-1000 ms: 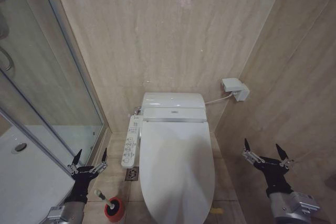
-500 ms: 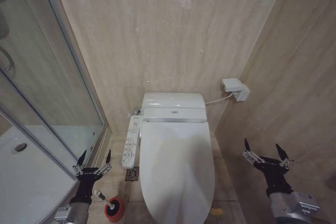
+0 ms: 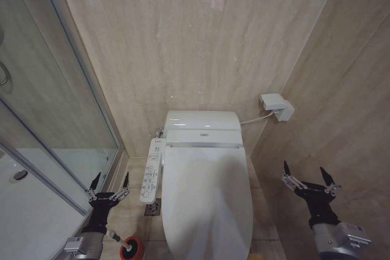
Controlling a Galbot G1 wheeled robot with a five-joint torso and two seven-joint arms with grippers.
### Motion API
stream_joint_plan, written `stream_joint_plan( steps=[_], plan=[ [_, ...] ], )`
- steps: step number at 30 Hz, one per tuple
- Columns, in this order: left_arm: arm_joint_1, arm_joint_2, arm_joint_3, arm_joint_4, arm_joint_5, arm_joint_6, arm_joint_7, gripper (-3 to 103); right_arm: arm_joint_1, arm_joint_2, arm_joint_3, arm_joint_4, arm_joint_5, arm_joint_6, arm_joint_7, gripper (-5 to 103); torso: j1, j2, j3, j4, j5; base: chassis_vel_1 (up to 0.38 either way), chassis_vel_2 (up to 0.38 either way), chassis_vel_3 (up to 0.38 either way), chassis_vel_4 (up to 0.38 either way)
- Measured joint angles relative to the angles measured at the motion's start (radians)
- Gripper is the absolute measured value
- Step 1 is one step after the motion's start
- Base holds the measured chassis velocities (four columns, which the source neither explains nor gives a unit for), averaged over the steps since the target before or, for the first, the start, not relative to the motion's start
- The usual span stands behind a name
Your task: Open the toilet lid, clean the toilet bowl with a toilet brush, close the toilet lid, and flush.
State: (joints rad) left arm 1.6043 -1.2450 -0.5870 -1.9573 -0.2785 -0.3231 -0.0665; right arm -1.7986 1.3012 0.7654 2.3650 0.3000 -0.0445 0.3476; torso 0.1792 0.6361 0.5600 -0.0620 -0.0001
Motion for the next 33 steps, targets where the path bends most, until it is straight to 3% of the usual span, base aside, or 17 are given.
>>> stream_joint_plan(
  steps=[12,18,19,25,26,32,33],
  plan=[
    [-0.036,0.012,-0.006,0.008,-0.03,0.002,-0.004,100,0.0,0.0,0.0,0.0,0.0,0.0,0.0,100,0.0,0.0,0.0,0.0001,0.0,-0.013,0.006,0.01,-0.002],
    [-0.084,0.019,-0.013,0.033,-0.055,-0.024,0.019,100,0.0,0.0,0.0,0.0,0.0,0.0,0.0,100,0.0,0.0,0.0,0.0,-0.0001,0.0,0.0,0.0,0.0],
    [-0.089,0.019,-0.013,0.036,-0.057,-0.028,0.024,81,0.0,0.0,0.0,0.0,0.0,0.0,0.0,100,0.0,0.0,0.0,-0.0001,-0.0001,0.0,0.0,0.0,0.0],
    [-0.143,0.054,-0.012,0.06,-0.087,-0.016,0.042,81,0.0,0.0,0.0,0.0,0.0,0.0,0.0,100,0.0,0.0,0.0,0.0002,-0.0001,0.0,0.0,0.0,0.0],
    [-0.161,0.069,-0.012,0.069,-0.096,-0.007,0.041,53,0.0,0.0,0.0,0.0,0.0,0.0,0.0,100,0.0,0.0,0.0,-0.0001,-0.0001,0.0,0.0,0.0,0.0],
    [-0.235,0.146,0.001,0.13,-0.137,0.01,0.04,53,0.0,0.0,0.0,0.0,0.0,0.0,0.0,100,0.0,0.0,0.0,0.0001,-0.0002,0.0,0.0,0.0,0.0],
    [-0.262,0.171,0.01,0.163,-0.155,0.005,0.046,26,0.0,0.0,0.0,0.0,0.0,0.0,0.0,100,0.0,0.0,0.0,0.0,-0.0001,0.0,0.0,0.0,0.0]
  ],
)
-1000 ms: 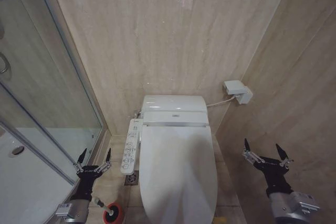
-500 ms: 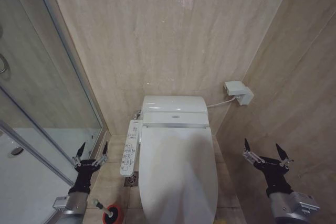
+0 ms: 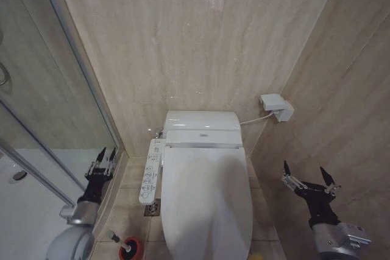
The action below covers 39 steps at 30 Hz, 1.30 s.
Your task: Open the toilet lid, clean the toilet bowl with a toilet brush, close the toilet lid, and flush.
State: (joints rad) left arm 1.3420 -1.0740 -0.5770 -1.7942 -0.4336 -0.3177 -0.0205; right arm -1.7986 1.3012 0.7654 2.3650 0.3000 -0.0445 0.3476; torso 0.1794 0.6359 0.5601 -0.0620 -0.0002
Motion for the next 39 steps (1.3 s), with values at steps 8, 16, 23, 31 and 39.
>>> stream_joint_plan(
  steps=[8,16,23,31,39],
  plan=[
    [-0.138,0.073,0.057,0.151,-0.07,-0.043,0.052,2,0.0,0.0,0.0,0.0,0.0,0.0,0.0,100,0.0,0.0,0.0,0.0,-0.0002,0.0,0.0,0.0,0.0],
    [-0.335,0.084,0.175,0.295,-0.101,-0.097,0.109,0,0.0,0.0,0.0,0.0,0.0,0.0,0.0,100,0.0,0.0,0.0,0.0,0.0001,0.0,0.0,0.0,0.0],
    [-0.49,0.067,0.284,0.437,-0.114,-0.125,0.154,0,0.0,0.0,0.0,0.0,0.0,0.0,0.0,100,0.0,0.0,0.0,0.0,0.0002,0.0,0.0,0.0,0.0],
    [-0.618,0.084,0.405,0.583,-0.112,-0.148,0.205,0,0.0,0.0,0.0,0.0,0.0,0.0,0.0,100,0.0,0.0,0.0,0.0001,0.0001,0.0,0.0,0.0,0.0],
    [-0.742,0.087,0.528,0.714,-0.108,-0.171,0.265,0,0.0,0.0,0.0,0.0,0.0,0.0,0.0,100,0.0,0.0,0.0,0.0,0.0002,0.0,0.0,0.0,0.0]
  ],
)
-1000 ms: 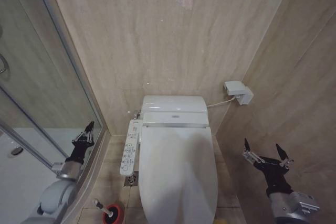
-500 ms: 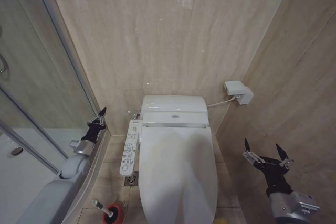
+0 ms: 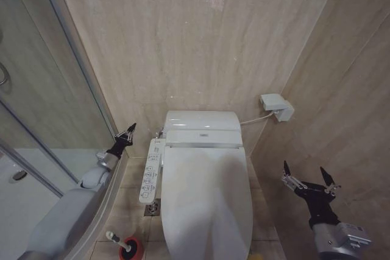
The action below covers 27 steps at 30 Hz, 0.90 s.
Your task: Open the toilet lid, clean the toilet bowl with a toilet brush, close the toilet lid, and flush.
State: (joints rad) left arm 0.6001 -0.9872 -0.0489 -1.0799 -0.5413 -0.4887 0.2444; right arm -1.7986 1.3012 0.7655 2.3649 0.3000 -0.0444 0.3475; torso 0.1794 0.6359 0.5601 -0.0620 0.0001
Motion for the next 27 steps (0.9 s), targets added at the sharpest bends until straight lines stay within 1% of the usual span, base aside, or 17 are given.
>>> stream_joint_plan(
  steps=[4,7,8,10,11,12,17,20,23,25,27],
  plan=[
    [-0.037,-0.008,0.033,0.03,0.02,0.0,0.015,0,0.0,0.0,0.0,0.0,0.0,0.0,0.0,100,0.0,0.0,0.0,0.0,-0.0002,0.0,0.0,0.0,0.0],
    [-0.068,-0.011,0.065,0.062,0.041,0.0,0.045,0,0.0,0.0,0.0,0.0,0.0,0.0,0.0,100,0.0,0.0,0.0,-0.0001,-0.0002,0.0,0.0,0.0,0.0],
    [-0.068,-0.011,0.065,0.062,0.041,0.0,0.045,0,0.0,0.0,0.0,0.0,0.0,0.0,0.0,100,0.0,0.0,0.0,-0.0001,-0.0002,0.0,0.0,0.0,0.0],
    [-0.085,-0.013,0.075,0.087,0.064,-0.001,0.072,0,0.0,0.0,0.0,0.0,0.0,0.0,0.0,100,0.0,0.0,0.0,0.0,-0.0001,0.0,0.0,0.0,0.0],
    [-0.1,-0.016,0.08,0.112,0.089,-0.009,0.099,0,0.0,0.0,0.0,0.0,0.0,0.0,0.0,100,0.0,0.0,0.0,0.0,-0.0001,0.0,0.0,0.0,0.0],
    [-0.106,-0.017,0.082,0.125,0.1,-0.014,0.112,0,0.0,0.0,0.0,0.0,0.0,0.0,0.0,100,0.0,0.0,0.0,-0.0001,-0.0001,0.0,0.0,0.0,0.0],
    [-0.125,-0.016,0.097,0.163,0.115,-0.023,0.142,0,0.0,0.0,0.0,0.0,0.0,0.0,0.0,100,0.0,0.0,0.0,0.0,-0.0001,0.0,0.0,0.0,0.0],
    [-0.138,-0.018,0.107,0.193,0.127,-0.04,0.175,0,0.0,0.0,0.0,0.0,0.0,0.0,0.0,100,0.0,0.0,0.0,0.0,-0.0001,0.0,0.0,0.0,0.0],
    [-0.142,-0.022,0.108,0.203,0.137,-0.049,0.181,0,0.0,0.0,0.0,0.0,0.0,0.0,0.0,100,0.0,0.0,0.0,0.0001,-0.0002,0.0,0.0,0.0,0.0],
    [-0.152,-0.032,0.108,0.22,0.168,-0.071,0.193,0,0.0,0.0,0.0,0.0,0.0,0.0,0.0,100,0.0,0.0,0.0,0.0,-0.0001,0.0,0.0,0.0,0.0],
    [-0.155,-0.034,0.108,0.223,0.178,-0.076,0.195,0,0.0,0.0,0.0,0.0,0.0,0.0,0.0,100,0.0,0.0,0.0,0.0,-0.0001,0.0,0.0,0.0,0.0]
  ],
)
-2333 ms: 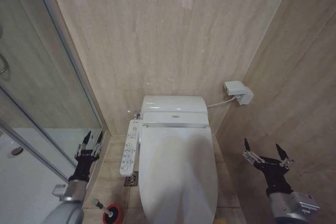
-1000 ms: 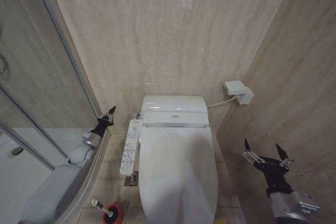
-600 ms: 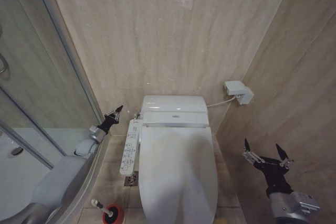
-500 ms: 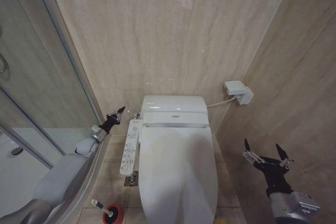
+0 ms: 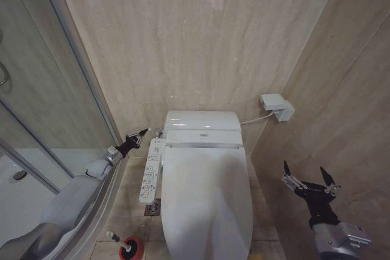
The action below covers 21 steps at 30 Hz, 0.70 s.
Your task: Open the toilet lid, clean the toilet bowl with a toilet brush, close the toilet lid, and flush.
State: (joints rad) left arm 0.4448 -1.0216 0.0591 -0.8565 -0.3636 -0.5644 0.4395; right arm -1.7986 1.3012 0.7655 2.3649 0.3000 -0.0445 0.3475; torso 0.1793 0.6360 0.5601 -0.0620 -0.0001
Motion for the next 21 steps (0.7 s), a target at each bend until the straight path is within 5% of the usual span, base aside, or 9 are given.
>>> stream_joint_plan(
  steps=[21],
  plan=[
    [-0.083,-0.045,0.053,0.135,0.029,-0.071,0.16,0,0.0,0.0,0.0,0.0,0.0,0.0,0.0,100,0.0,0.0,0.0,0.0,0.0001,0.0,0.0,0.0,0.0]
  ],
)
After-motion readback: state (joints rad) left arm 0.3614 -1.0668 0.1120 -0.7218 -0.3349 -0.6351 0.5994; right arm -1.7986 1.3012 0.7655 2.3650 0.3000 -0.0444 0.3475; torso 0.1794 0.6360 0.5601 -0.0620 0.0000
